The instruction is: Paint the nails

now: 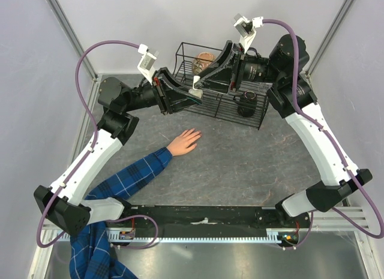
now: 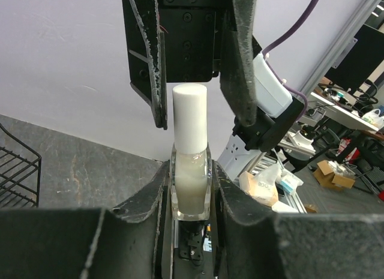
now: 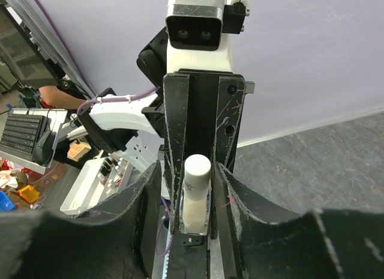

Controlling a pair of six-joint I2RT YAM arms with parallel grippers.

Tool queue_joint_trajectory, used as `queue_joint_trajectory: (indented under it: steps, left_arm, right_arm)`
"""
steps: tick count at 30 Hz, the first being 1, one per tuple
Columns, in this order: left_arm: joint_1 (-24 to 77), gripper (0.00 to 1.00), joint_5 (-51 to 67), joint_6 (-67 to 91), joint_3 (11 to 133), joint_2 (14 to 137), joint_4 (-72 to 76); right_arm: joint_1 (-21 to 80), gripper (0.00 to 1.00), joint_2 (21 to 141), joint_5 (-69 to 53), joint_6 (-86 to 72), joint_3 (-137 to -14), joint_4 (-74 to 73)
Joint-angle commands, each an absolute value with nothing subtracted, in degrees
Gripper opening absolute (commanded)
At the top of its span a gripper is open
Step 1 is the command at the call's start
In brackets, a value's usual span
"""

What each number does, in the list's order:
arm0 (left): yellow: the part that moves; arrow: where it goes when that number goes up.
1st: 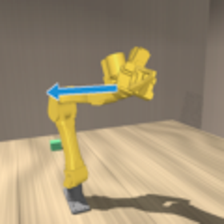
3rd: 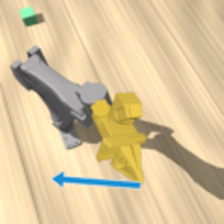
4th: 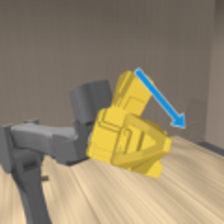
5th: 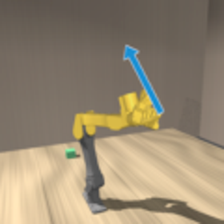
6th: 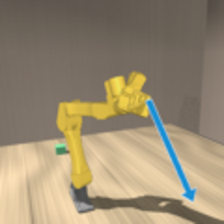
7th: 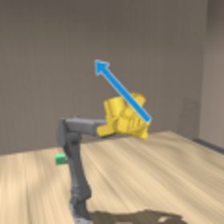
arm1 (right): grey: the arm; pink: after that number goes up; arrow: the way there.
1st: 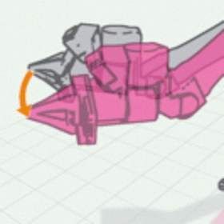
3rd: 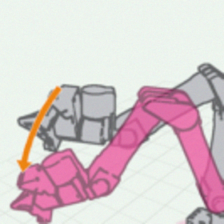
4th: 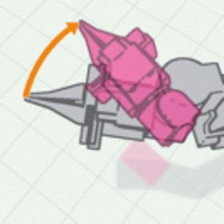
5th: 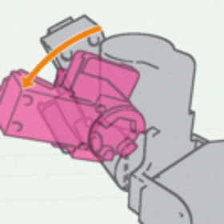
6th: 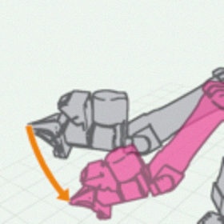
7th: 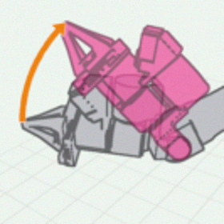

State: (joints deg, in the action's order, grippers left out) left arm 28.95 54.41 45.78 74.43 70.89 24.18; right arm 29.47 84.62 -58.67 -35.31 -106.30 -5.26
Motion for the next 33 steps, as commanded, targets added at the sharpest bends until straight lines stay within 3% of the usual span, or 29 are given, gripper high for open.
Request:
queue_joint_trajectory:
  steps: [1, 10, 17, 19, 20, 21, 33]
  left_arm:
    - [28.65, 0.02, 55.63, 48.16, 76.99, 70.84, 27.16]
    - [28.39, 0.02, 55.99, 48.34, 77.7, 71.28, 27.33]
    - [28.21, 0.02, 56.16, 48.25, 77.61, 71.1, 27.42]
    - [28.21, 0.02, 56.25, 48.08, 77.43, 71.19, 27.42]
    - [28.13, 0.02, 56.34, 48.08, 77.34, 71.1, 27.42]
    - [28.04, 0.02, 56.34, 48.08, 77.34, 71.1, 27.42]
    - [27.77, 0.02, 56.87, 47.99, 77.26, 71.1, 27.25]
  right_arm:
    - [29.97, 0.45, 84.99, -59.77, -33.31, -106.0, -4.66]
    - [30.24, 0.48, 85.43, -59.06, -31.38, -106.08, -6.94]
    - [30.85, 0.39, 85.69, -58.36, -30.85, -106.7, -7.38]
    - [30.85, 0.45, 85.87, -58.27, -30.76, -106.96, -7.56]
    - [30.76, 0.56, 85.87, -58.27, -30.67, -107.22, -7.82]
    - [30.85, 0.58, 85.87, -58.1, -30.76, -107.23, -7.82]
    - [30.85, 0.59, 85.17, -55.72, -30.15, -108.54, -9.14]
